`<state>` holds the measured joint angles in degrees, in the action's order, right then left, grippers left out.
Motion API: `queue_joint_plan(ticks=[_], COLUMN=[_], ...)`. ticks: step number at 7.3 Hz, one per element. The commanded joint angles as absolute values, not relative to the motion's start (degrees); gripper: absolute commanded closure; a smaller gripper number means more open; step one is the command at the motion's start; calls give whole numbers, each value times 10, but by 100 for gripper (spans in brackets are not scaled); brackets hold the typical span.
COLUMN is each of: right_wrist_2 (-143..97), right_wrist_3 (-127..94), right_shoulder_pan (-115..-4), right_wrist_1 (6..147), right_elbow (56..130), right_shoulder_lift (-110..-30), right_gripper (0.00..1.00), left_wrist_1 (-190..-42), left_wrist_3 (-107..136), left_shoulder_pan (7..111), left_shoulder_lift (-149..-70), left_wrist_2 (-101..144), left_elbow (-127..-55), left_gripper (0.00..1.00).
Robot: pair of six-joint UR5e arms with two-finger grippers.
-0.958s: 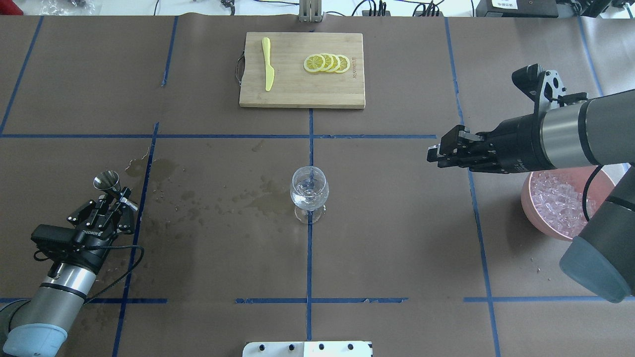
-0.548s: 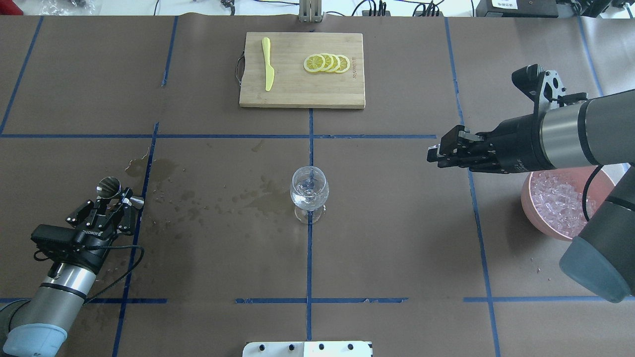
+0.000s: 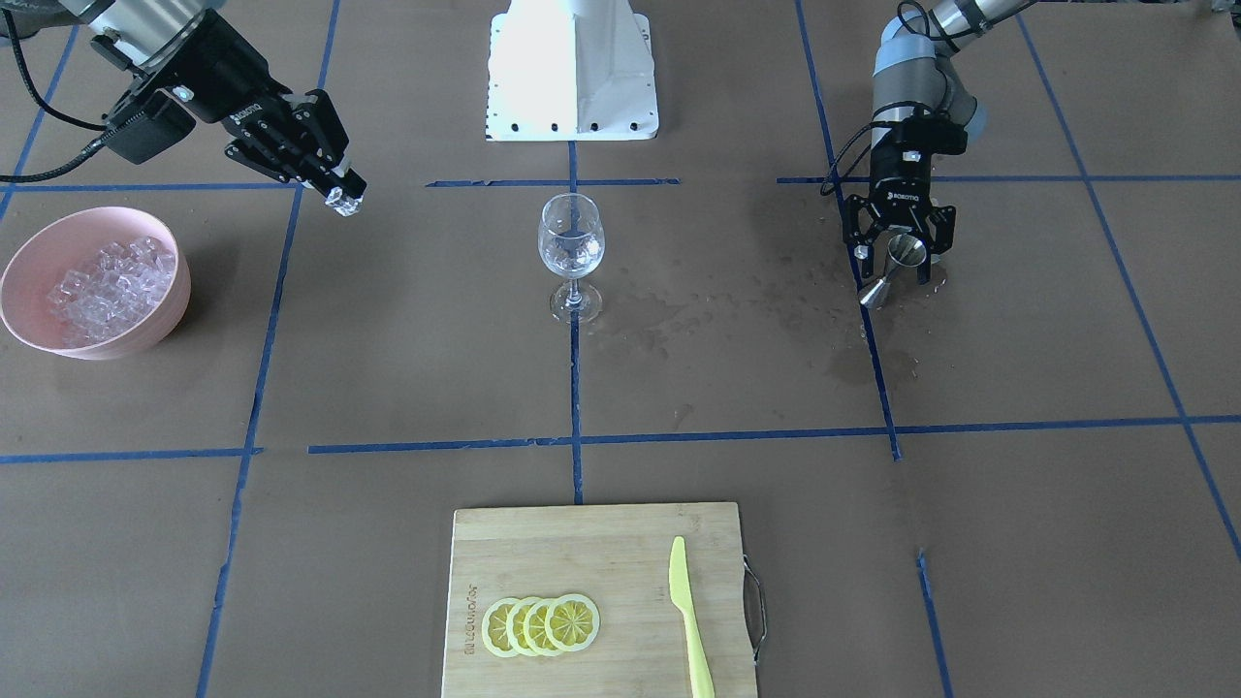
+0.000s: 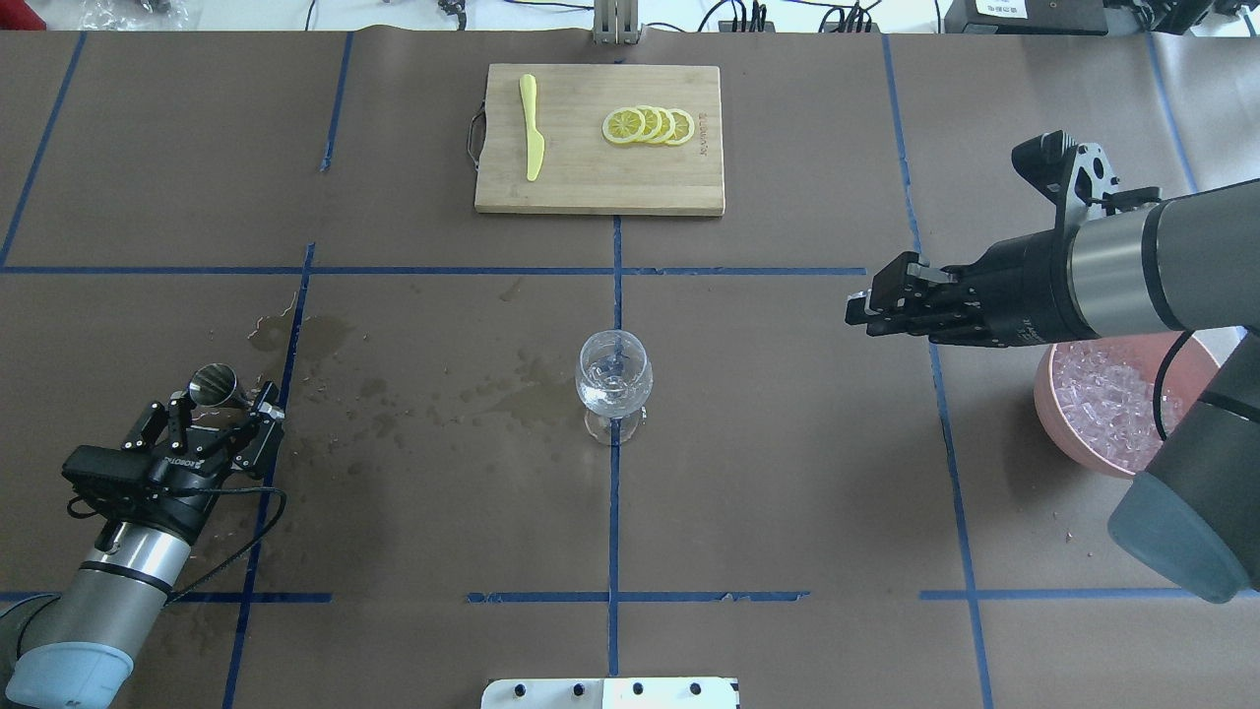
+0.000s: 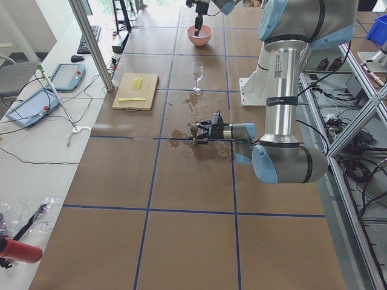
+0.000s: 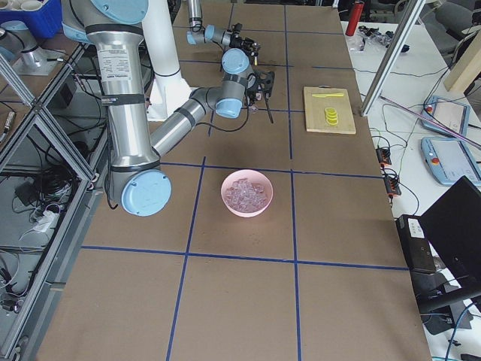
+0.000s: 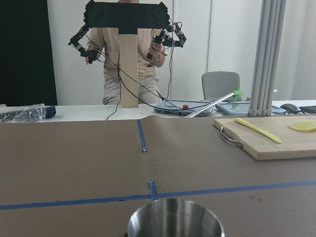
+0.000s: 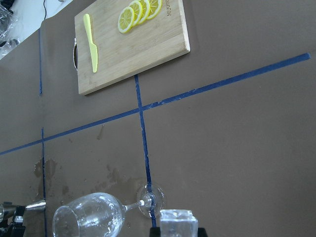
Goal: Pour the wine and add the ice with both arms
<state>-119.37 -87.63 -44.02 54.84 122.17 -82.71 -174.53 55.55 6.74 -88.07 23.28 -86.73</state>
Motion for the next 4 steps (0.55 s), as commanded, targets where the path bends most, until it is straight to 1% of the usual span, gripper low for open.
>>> queue_joint_plan(ticks=[1,2,3,4], right_wrist_2=[-1194,-1194,-1194,-1194], right_wrist_3=[-876,-876,-876,-876], right_shoulder_pan=[-437,-437,-436,-435], right_wrist_1=[548,548,548,548], right_elbow=[1223,1223,1223,1223], right_shoulder_lift=[-826,-824,-824,-824], right_gripper=[100,100,100,100], left_wrist_1=[-1748,-1748,-1747,-1744], left_wrist_3=[555,555,555,554], left_shoulder_pan=[78,83,86,87], left_shoulder_lift=[-875,-868,-841,-805], left_wrist_2=[272,302,331,361], left_elbow=[-875,-881,-902,-939], left_gripper=[1,1,1,1])
